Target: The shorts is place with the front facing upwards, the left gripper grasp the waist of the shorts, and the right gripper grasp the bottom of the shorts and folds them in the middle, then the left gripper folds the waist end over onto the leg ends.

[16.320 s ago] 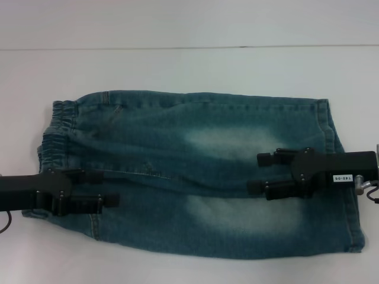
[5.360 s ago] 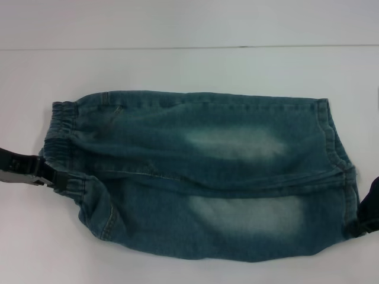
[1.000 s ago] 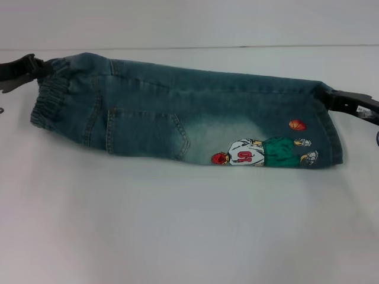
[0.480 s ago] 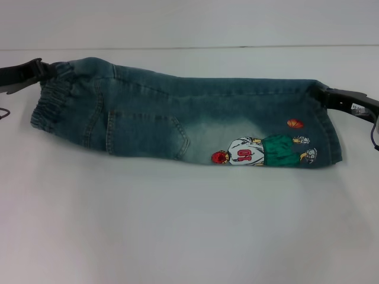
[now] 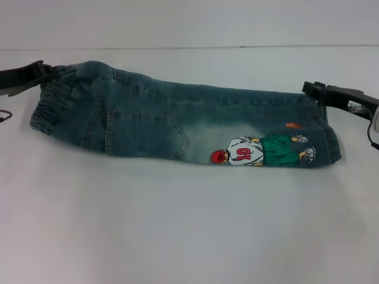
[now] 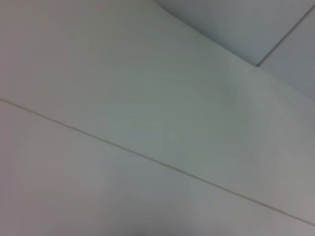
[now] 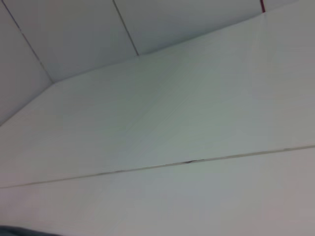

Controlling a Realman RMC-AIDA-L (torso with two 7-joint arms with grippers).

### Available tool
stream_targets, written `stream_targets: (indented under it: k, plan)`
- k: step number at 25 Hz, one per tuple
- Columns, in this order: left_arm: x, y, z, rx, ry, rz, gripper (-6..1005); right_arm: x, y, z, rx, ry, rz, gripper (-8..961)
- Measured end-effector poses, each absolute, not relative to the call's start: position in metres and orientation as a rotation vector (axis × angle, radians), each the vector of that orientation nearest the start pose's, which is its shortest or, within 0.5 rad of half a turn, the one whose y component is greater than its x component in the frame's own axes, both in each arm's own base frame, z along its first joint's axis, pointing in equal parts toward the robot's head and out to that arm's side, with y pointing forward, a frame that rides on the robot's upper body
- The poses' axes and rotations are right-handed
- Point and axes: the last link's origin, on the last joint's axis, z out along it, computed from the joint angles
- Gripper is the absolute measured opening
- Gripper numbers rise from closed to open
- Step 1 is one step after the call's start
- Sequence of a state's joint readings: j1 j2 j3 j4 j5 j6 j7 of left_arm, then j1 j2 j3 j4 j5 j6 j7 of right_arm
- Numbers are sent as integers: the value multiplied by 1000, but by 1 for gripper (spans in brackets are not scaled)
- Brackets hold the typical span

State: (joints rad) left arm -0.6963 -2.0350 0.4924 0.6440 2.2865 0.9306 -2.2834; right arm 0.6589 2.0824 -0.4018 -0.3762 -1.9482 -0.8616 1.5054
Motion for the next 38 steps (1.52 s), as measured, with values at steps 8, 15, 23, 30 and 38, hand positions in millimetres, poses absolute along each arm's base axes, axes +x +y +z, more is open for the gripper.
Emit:
stream_targets:
  k: [8, 15, 23, 30, 38]
  plan:
    - [-306, 425, 55, -1815, -1502, -552, 207, 318, 402, -6, -1949, 1195, 606, 289]
    - [-303, 423, 63, -1853, -1451, -553, 477, 315, 399, -5, -1977, 1187, 633, 691]
    - [-280, 404, 84, -2146, -1309, -516, 781, 296, 385, 9, -2229, 1080, 717, 959]
    - [-280, 380, 101, -2339, -1230, -298, 909, 278, 365, 34, -2470, 950, 804, 960]
    - [-317, 379, 92, -2245, -1206, 37, 908, 274, 359, 34, -2516, 925, 830, 959]
